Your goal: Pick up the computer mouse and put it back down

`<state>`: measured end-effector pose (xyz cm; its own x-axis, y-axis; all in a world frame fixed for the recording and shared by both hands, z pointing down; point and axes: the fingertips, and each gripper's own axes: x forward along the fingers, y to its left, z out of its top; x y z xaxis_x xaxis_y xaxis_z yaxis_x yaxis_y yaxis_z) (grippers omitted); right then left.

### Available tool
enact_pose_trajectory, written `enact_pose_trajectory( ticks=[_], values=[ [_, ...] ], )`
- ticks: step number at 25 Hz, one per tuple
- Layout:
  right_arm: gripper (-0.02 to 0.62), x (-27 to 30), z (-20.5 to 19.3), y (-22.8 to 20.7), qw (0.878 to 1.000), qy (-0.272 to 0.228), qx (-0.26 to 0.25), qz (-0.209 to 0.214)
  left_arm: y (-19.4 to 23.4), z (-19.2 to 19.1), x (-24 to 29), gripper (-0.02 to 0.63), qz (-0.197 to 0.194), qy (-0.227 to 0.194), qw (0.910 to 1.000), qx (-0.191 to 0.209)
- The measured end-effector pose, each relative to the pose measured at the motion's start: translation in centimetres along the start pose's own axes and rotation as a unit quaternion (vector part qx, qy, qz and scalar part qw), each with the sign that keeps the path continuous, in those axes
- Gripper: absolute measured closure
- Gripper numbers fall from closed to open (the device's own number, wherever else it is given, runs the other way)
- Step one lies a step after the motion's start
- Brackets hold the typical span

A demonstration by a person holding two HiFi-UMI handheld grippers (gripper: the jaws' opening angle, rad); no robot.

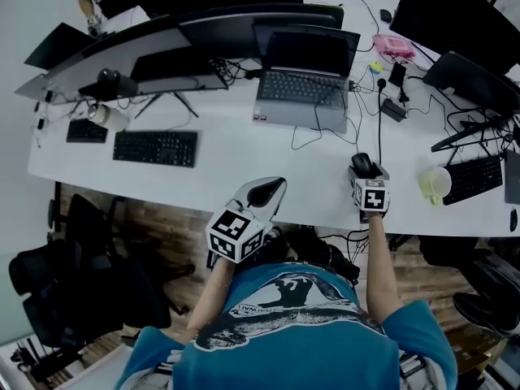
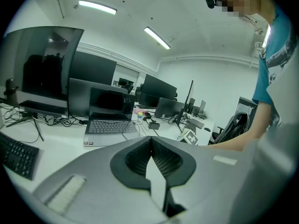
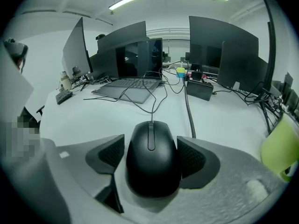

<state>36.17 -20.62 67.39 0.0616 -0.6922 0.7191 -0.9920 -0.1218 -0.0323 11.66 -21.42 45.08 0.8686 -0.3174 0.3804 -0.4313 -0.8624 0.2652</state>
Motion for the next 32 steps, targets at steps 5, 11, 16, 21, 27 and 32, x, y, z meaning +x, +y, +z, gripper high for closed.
enact_pose_trajectory(
  ticks=[5,11,16,21,27,32],
  values=[
    [0.206,-1.1,1.1,0.4,1.000,-0.015,0.007,0.009,0.2,0.2,-1.2,0.594,-0.005,-0.005,1.0000,0.003],
    [0.231,-5.7,4.1,1.9,0.995,-0.088,0.044,0.022,0.3,-0.6,-3.1,0.594,-0.012,-0.008,0.9999,0.007],
    [0.292,-10.1,5.7,4.5,0.987,-0.144,0.064,0.036,-0.1,-1.2,-5.1,0.594,-0.027,-0.013,0.9995,0.013],
    [0.336,-14.4,6.8,8.5,0.980,-0.180,0.063,0.048,-0.2,-2.2,-7.6,0.594,-0.039,-0.019,0.9990,0.015],
    [0.382,-18.4,6.3,14.2,0.977,-0.198,0.057,0.056,-0.7,-3.9,-11.1,0.594,-0.065,-0.027,0.9974,0.017],
    [0.410,-20.9,5.4,18.8,0.976,-0.203,0.055,0.064,-0.8,-5.6,-13.4,0.594,-0.088,-0.025,0.9957,0.015]
  ],
)
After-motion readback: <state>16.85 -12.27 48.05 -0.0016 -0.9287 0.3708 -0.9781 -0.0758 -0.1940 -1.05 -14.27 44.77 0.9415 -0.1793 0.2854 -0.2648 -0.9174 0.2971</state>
